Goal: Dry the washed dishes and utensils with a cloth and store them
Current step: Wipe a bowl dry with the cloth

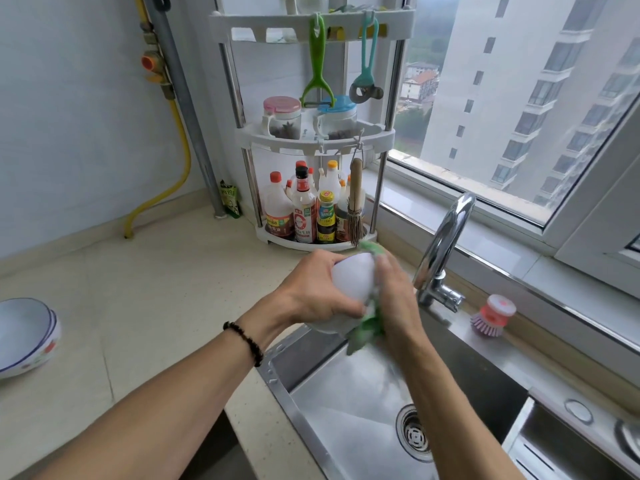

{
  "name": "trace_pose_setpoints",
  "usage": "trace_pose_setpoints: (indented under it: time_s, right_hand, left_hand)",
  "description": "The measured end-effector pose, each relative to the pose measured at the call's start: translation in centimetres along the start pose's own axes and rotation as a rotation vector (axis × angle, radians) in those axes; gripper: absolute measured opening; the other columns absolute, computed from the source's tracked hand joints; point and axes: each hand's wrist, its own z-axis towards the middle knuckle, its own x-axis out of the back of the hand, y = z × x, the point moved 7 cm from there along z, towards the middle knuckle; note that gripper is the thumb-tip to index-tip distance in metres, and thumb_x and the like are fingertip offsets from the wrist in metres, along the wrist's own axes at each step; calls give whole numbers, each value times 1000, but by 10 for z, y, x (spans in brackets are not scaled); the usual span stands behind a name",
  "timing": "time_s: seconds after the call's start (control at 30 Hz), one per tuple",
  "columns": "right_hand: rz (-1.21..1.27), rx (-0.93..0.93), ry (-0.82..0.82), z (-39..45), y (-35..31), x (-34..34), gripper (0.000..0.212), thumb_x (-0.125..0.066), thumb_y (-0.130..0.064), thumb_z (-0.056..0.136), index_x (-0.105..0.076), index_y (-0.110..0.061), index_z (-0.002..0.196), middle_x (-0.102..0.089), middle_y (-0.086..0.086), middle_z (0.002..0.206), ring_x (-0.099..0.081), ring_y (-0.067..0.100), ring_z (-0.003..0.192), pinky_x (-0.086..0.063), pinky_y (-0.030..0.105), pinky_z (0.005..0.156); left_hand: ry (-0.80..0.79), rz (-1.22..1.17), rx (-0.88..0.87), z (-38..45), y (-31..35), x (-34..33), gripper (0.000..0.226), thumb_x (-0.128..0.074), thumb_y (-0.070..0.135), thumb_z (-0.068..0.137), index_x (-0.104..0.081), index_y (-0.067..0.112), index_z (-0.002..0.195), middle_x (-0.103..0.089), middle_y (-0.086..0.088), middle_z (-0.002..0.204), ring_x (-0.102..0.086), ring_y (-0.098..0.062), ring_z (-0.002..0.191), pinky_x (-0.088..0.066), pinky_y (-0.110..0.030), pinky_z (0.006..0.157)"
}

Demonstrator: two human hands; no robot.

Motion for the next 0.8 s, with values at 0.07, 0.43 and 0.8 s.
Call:
trace_pose_setpoints:
  time_s: [0.07, 0.43, 0.8]
  right_hand:
    - [-271, 135, -19, -9, -7, -17, 48, -42, -58, 94, -63, -36, 131, -52, 4, 145, -55, 21, 127, -49, 44, 104]
    - [-99, -40, -13, 0, 13, -5, 51, -54, -65, 83, -63, -36, 123, -61, 9, 129, -65, 29, 108, -57, 49, 90]
    - [66, -262, -16, 10, 17, 11, 42, -67, -44, 81, -65, -3, 91, -61, 26, 87, -57, 32, 78, -45, 44, 73]
  left_hand:
    - [13, 130, 18, 5, -6, -2, 25, -79, 11, 69, -74, 13, 94, -74, -4, 87, -71, -23, 83, -61, -38, 72]
    - [-19, 20, -3, 1, -10, -4, 39, -85, 14, 57, -75, 18, 94, -74, -1, 88, -72, -21, 80, -62, -38, 70]
    - [-320, -23, 151, -5, -8, 8, 43, -90, 22, 59, -76, 12, 99, -77, -4, 96, -73, -25, 91, -61, -41, 83]
